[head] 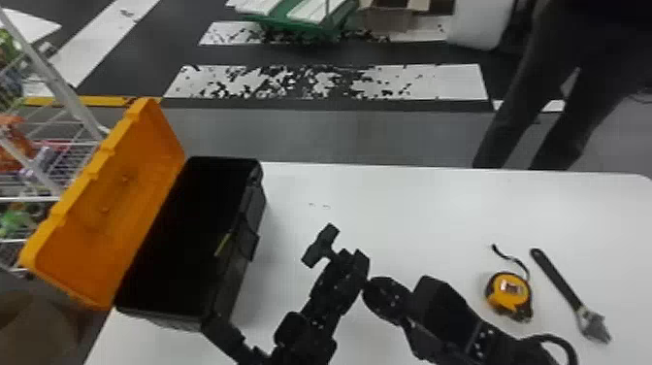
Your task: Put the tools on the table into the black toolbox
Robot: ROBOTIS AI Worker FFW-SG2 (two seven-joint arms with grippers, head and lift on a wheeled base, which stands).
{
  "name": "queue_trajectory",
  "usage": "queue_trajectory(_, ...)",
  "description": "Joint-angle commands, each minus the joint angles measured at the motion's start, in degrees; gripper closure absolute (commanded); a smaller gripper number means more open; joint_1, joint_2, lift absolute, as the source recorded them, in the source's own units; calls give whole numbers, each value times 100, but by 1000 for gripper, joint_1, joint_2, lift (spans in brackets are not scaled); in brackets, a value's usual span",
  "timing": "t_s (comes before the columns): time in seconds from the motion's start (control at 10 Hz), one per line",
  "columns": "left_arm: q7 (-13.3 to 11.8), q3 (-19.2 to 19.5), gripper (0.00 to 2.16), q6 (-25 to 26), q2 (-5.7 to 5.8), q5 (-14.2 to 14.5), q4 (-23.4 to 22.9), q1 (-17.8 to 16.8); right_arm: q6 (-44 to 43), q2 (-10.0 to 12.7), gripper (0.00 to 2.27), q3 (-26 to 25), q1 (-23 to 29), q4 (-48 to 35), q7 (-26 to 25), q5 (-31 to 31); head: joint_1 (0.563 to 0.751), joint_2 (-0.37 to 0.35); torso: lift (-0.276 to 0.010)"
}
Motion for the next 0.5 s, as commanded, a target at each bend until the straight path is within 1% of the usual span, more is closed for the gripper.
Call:
queue_trajectory(0.0,1,-4,1892,149,-10,2,1,-21,14,0,2260,2,-1,0,0,3,695,117,-39)
queue_trajectory(0.1,-96,5,2094,167,-10,-77,1,-30,31,0,2260,11,-1,0,0,3,695,112,-39)
queue_trajectory(0.2,-140,5,2138,167,-10,-208,-16,-30,31,0,2260,11,-1,0,0,-6,695,104,-39)
queue_trajectory(0.3,-166,23,2138,184,-10,-191,-8,-30,31,0,2256,20,8,-9,0,-6,695,101,-39)
queue_trajectory(0.4,-201,32,2138,184,-2,-182,-25,-30,260,0,2118,29,8,-44,9,-32,695,98,-39)
